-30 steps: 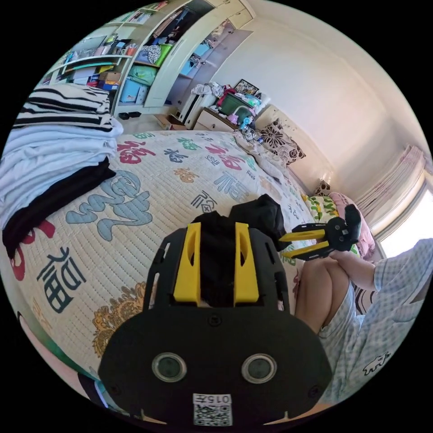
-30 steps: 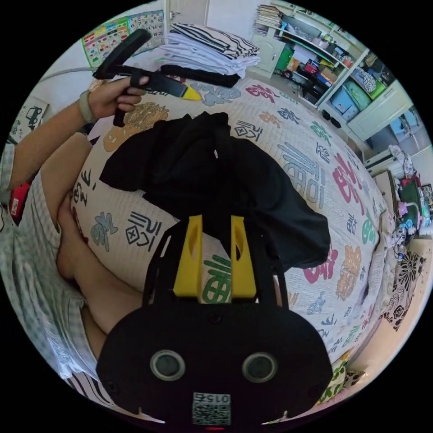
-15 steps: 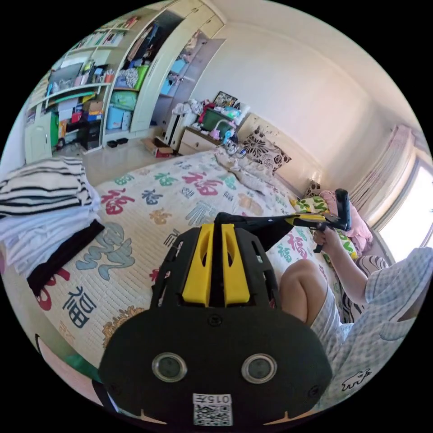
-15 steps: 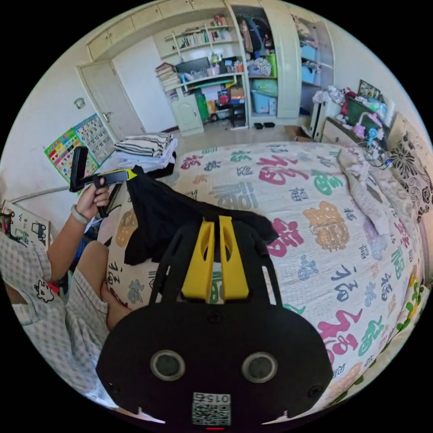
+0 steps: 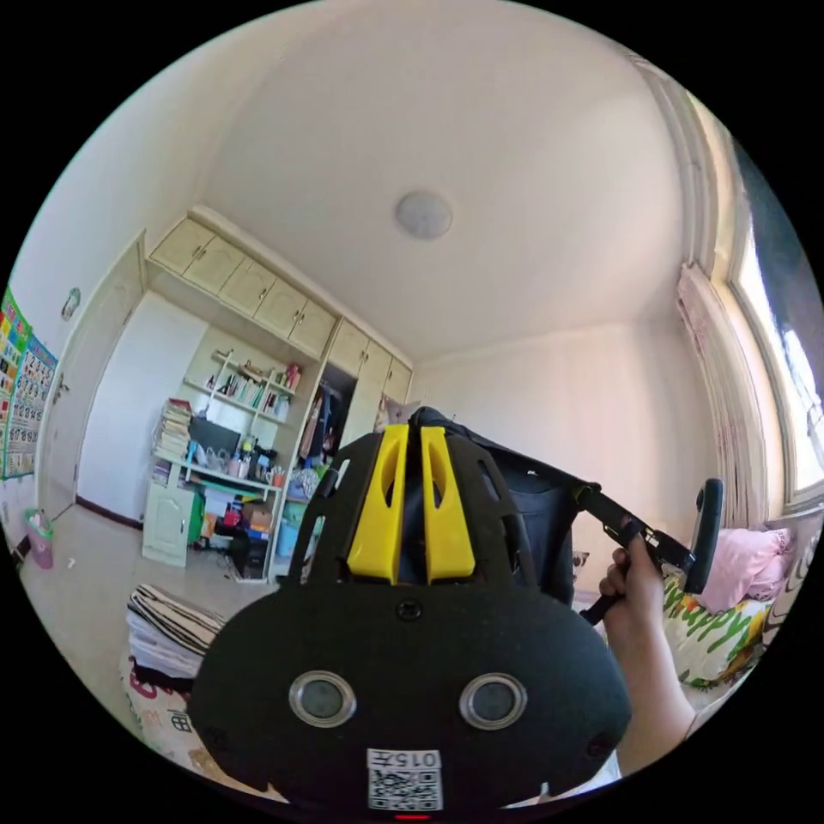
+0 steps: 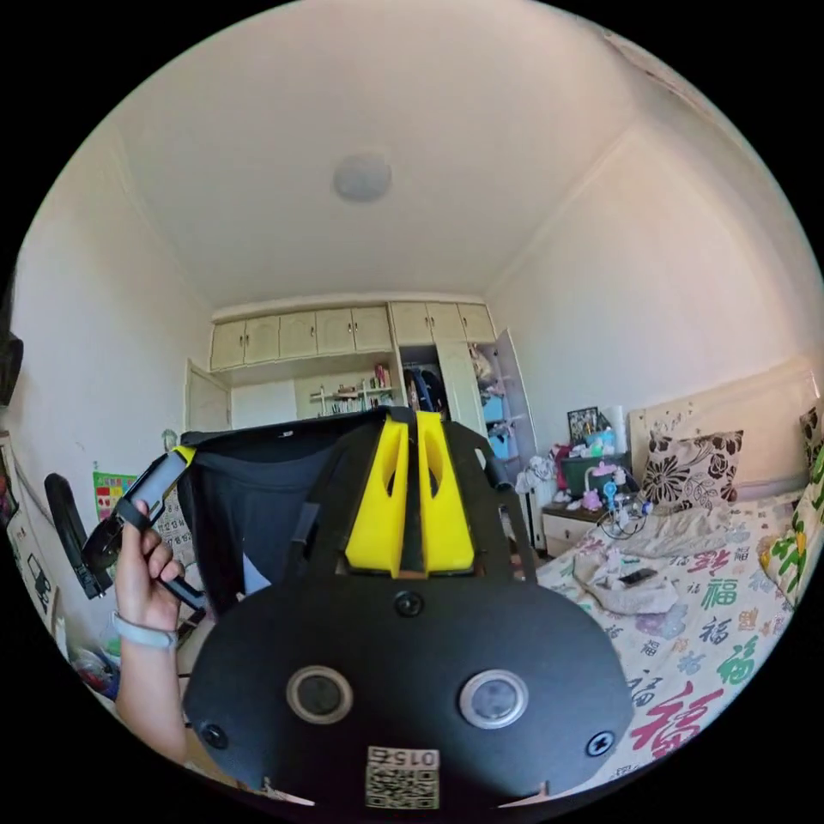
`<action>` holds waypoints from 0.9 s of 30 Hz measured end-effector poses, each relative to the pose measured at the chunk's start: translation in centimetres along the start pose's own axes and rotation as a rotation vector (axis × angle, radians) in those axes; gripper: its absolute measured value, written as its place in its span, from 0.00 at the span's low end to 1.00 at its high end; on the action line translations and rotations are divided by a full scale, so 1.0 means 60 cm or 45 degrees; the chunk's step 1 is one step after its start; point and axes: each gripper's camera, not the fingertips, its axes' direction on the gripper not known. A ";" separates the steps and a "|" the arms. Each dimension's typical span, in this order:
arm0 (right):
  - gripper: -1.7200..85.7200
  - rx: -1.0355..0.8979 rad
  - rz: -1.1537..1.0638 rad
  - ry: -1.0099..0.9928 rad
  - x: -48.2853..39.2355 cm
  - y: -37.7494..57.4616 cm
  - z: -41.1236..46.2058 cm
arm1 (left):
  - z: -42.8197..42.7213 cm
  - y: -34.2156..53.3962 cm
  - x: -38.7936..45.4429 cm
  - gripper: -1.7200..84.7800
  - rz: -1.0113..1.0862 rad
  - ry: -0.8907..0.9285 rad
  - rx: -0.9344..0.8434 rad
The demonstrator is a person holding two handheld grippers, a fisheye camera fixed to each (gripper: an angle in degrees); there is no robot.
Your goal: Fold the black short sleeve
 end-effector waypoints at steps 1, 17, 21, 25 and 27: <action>0.02 0.071 -0.041 -0.010 -0.009 -0.026 -0.025 | -0.020 -0.028 0.018 0.02 0.043 0.010 0.071; 0.02 0.360 -0.364 0.267 0.069 -0.086 -0.011 | 0.095 0.013 0.100 0.03 0.322 -0.134 0.245; 0.03 0.081 -0.372 0.297 0.164 -0.055 0.145 | 0.262 0.099 0.044 0.03 0.348 -0.146 -0.014; 0.04 -0.447 -0.337 0.324 0.307 0.031 0.406 | 0.514 0.258 -0.044 0.04 0.396 -0.205 -0.451; 0.05 -0.685 -0.291 0.247 0.378 0.079 0.518 | 0.622 0.344 -0.090 0.05 0.399 -0.246 -0.638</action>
